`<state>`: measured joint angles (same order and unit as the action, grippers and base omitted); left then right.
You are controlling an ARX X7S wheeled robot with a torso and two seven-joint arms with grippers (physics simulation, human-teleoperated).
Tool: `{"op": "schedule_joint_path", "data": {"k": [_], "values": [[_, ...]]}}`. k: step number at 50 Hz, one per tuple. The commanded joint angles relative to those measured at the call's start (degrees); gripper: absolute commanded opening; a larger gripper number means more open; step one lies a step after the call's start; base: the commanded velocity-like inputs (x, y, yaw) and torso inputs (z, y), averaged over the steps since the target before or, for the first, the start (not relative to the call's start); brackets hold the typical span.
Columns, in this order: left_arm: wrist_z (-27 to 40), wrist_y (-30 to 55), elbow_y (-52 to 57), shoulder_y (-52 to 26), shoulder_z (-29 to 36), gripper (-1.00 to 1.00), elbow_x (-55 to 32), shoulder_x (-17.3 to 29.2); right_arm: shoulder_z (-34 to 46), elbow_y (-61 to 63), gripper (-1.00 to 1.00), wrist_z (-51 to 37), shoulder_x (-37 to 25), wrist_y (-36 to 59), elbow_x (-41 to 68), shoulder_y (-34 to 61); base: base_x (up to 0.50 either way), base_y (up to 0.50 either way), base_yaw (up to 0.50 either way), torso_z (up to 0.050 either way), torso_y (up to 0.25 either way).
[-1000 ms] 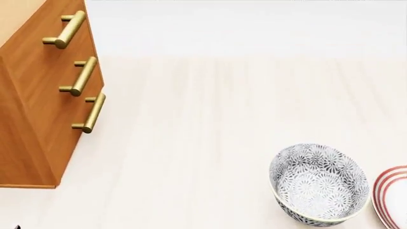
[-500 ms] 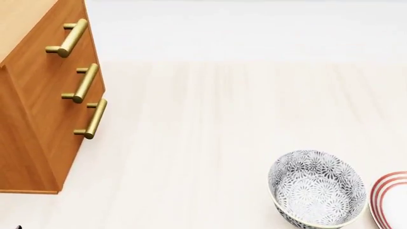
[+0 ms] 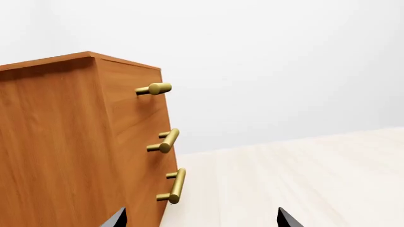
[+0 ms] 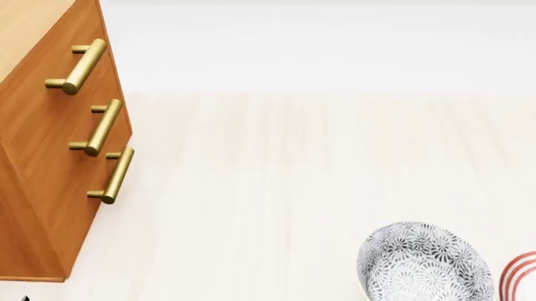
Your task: Put the bowl on top of the cabinet.
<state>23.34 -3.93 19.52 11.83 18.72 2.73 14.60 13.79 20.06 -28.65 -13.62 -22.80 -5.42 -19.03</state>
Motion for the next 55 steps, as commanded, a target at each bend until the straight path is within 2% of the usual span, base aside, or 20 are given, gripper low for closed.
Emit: {"op": "schedule_joint_path", "data": {"k": [1, 12, 24, 32, 37, 51, 53, 55], "values": [[0.3, 0.2, -0.1, -0.2, 0.1, 1.0, -0.6, 0.2, 0.3, -0.1, 1.0, -0.4, -0.4, -0.7, -0.1, -0.1, 0.38, 0.0, 0.0, 0.0, 0.0], [0.6, 0.1, 0.1, -0.1, 0.3, 1.0, -0.9, 0.5, 0.1, -0.5, 1.0, -2.0, 0.1, -1.8, -0.7, -0.1, 0.24, 0.0, 0.0, 0.0, 0.0], [1.0, -0.2, 0.1, -0.2, 0.5, 1.0, -1.3, 0.7, 0.4, 1.0, 1.0, -2.9, 1.5, 5.8, -4.5, 0.6, 0.0, 0.0, 0.0, 0.0, 0.0], [1.2, -0.1, 0.0, -0.3, 0.7, 1.0, -1.2, 0.8, -1.8, 5.4, 1.0, -5.6, 2.8, 7.2, -1.8, -1.5, 0.0, 0.0, 0.0, 0.0, 0.0], [1.4, 0.0, 0.0, -0.4, 0.8, 1.0, -1.2, 0.9, -4.4, 7.6, 1.0, -5.0, 1.7, 4.8, 8.6, -1.5, 0.0, 0.0, 0.0, 0.0, 0.0], [1.6, 0.0, -0.4, -0.7, 1.0, 1.0, -1.5, 1.1, -4.4, 7.3, 1.0, -0.6, -2.6, 1.5, 19.4, -2.2, 0.0, 0.0, 0.0, 0.0, 0.0], [1.7, 0.0, -0.5, -0.8, 1.1, 1.0, -1.4, 1.1, -4.6, 5.6, 1.0, 1.5, -2.4, -4.4, 21.6, -2.9, 0.0, 0.0, 0.0, 0.0, 0.0], [1.7, 0.0, -0.5, -0.8, 1.1, 1.0, -1.6, 1.1, -4.8, 5.6, 1.0, 1.2, -2.4, -4.7, 21.2, -3.1, 0.0, 0.0, 0.0, 0.0, 0.0]]}}
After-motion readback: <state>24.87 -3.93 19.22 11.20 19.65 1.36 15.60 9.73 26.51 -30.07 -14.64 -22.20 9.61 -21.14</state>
